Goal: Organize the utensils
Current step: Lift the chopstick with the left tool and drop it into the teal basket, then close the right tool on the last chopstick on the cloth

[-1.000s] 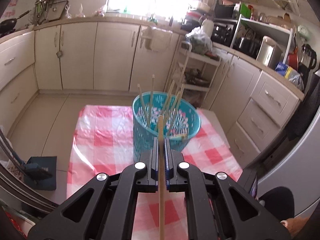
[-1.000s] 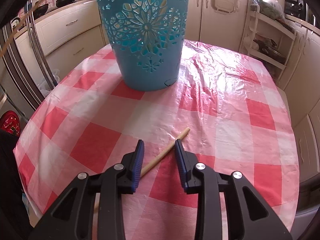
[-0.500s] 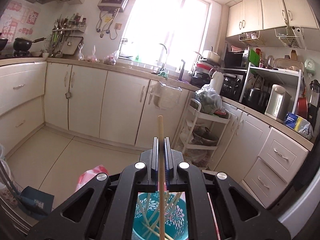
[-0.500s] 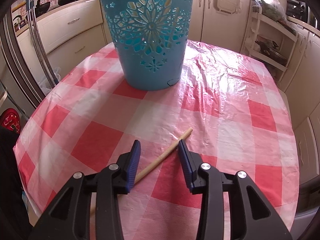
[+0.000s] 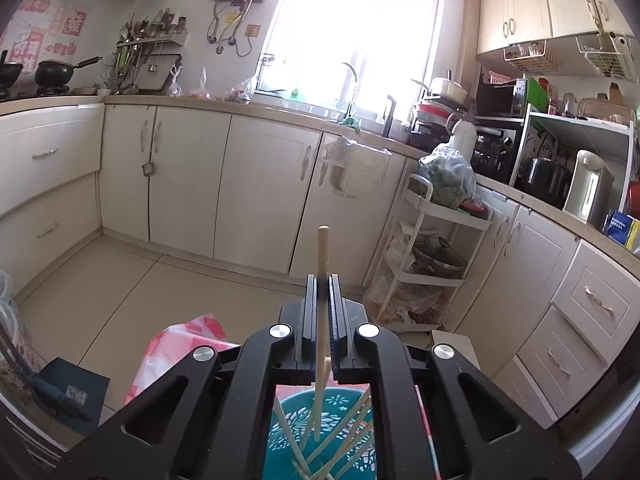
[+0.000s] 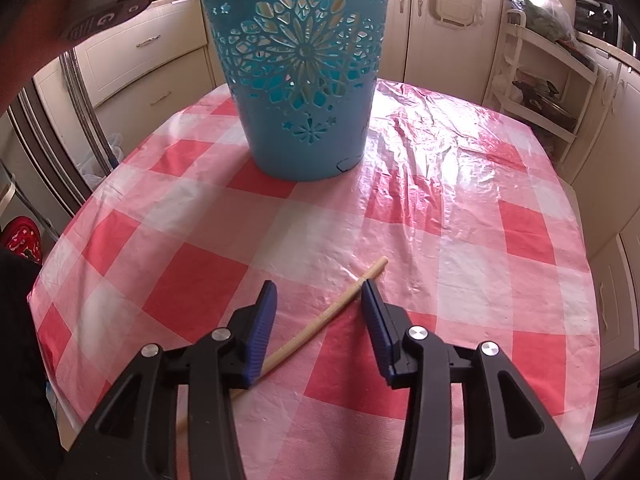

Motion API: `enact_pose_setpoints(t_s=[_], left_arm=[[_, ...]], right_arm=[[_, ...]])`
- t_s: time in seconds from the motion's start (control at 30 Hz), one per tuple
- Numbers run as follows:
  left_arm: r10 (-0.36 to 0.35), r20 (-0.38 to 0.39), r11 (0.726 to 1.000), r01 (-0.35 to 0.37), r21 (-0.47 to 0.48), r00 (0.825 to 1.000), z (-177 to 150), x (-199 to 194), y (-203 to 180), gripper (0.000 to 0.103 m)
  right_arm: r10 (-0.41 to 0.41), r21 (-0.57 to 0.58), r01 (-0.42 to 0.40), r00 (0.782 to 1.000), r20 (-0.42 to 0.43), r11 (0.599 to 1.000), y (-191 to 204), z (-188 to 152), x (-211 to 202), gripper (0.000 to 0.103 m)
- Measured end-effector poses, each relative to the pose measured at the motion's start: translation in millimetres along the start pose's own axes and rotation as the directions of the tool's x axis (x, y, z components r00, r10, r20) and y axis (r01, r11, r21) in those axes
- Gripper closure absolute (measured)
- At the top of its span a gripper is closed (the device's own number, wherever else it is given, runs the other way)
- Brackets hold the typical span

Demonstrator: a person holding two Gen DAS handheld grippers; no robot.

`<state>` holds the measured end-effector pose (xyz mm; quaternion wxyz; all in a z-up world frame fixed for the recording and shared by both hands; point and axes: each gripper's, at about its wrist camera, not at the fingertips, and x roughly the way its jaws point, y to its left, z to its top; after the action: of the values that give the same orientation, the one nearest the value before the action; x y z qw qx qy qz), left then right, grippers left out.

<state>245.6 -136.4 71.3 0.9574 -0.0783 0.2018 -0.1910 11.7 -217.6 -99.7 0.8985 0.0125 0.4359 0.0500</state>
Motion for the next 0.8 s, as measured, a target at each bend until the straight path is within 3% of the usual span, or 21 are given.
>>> enact_pose_setpoints(t_s=[0.17,0.23,0.3,0.5,0.67,0.8], left_arm=[[0.022,-0.055,0.998,-0.019,0.054,0.998,-22,-3,-1,0.098],[0.039,-0.078,0.997,-0.033,0.072,0.996,-29,-8,1,0.092],[0.067,-0.088,0.994,-0.060,0.088,0.994,-36,-18,3,0.065],[0.143,-0.072,0.979,-0.130,0.159,0.987,-50,-61,8,0.032],[0.181,-0.040,0.959,-0.167,0.227,0.983,-66,-101,11,0.015],[0.209,-0.028,0.951,-0.196,0.238,0.978,-84,-118,23,0.011]], right_arm=[[0.000,0.000,0.000,1.000,0.000,1.000,0,0,0,0.059],[0.000,0.001,0.000,1.000,0.000,1.000,0,0,0,0.059],[0.000,0.001,0.000,1.000,0.000,1.000,0,0,0,0.058],[0.000,-0.018,0.000,1.000,-0.008,1.000,3,0,0,0.042],[-0.017,0.006,0.017,1.000,-0.007,1.000,-1,-3,-2,0.042],[-0.048,0.036,0.048,0.999,-0.008,0.998,2,-8,-7,0.041]])
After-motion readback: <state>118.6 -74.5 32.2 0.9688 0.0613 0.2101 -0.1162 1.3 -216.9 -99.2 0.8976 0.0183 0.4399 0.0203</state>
